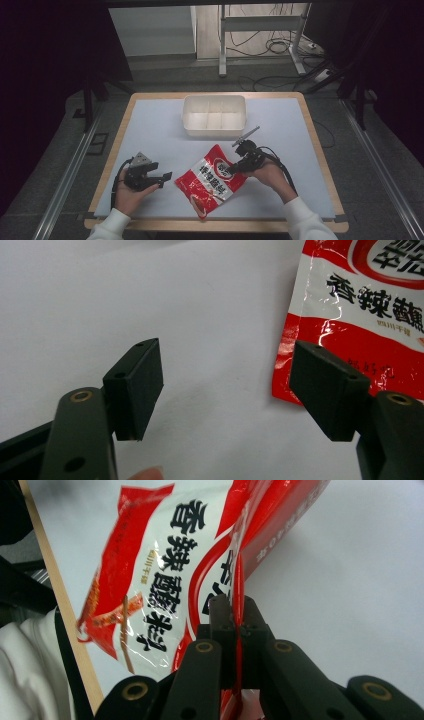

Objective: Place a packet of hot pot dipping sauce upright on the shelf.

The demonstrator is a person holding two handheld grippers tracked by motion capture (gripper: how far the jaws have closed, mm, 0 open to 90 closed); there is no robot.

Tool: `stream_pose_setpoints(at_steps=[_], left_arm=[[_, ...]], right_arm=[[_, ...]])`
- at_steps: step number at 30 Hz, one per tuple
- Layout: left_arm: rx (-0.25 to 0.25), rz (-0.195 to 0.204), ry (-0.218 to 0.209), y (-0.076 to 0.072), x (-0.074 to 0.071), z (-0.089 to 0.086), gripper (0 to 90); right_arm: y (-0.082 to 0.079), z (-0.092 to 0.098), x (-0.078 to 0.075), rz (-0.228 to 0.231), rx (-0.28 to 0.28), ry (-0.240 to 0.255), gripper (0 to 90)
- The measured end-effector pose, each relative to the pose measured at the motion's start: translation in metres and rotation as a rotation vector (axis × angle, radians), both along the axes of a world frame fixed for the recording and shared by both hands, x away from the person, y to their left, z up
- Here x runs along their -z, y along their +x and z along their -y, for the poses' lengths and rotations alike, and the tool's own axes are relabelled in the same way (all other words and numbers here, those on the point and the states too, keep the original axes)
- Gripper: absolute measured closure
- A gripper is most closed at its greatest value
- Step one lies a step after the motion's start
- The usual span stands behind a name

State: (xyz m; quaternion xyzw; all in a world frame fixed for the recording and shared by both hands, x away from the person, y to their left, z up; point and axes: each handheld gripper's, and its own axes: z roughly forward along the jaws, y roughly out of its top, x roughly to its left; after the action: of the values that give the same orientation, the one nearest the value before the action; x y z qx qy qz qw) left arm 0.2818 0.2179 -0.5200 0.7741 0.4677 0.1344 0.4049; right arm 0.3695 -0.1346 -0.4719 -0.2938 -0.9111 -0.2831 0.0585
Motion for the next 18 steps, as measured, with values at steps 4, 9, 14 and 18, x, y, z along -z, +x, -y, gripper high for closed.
stream_pose_setpoints(at_steps=[4, 9, 14, 18], left_arm=[[0.000, -0.001, 0.004, -0.001, 0.000, -0.002, 29.4], [0.010, -0.002, 0.003, -0.001, 0.001, -0.001, 29.3], [0.006, 0.005, -0.001, -0.001, 0.001, -0.003, 29.6], [0.017, 0.006, 0.003, -0.002, 0.001, -0.002, 30.2]], right_arm=[[-0.007, 0.003, -0.013, 0.040, 0.004, 0.021, 87.3], [-0.007, 0.001, -0.032, 0.060, -0.015, 0.020, 87.3], [-0.004, -0.006, -0.059, 0.094, -0.042, -0.011, 87.4], [-0.008, -0.004, -0.076, 0.127, -0.049, 0.010, 87.5]])
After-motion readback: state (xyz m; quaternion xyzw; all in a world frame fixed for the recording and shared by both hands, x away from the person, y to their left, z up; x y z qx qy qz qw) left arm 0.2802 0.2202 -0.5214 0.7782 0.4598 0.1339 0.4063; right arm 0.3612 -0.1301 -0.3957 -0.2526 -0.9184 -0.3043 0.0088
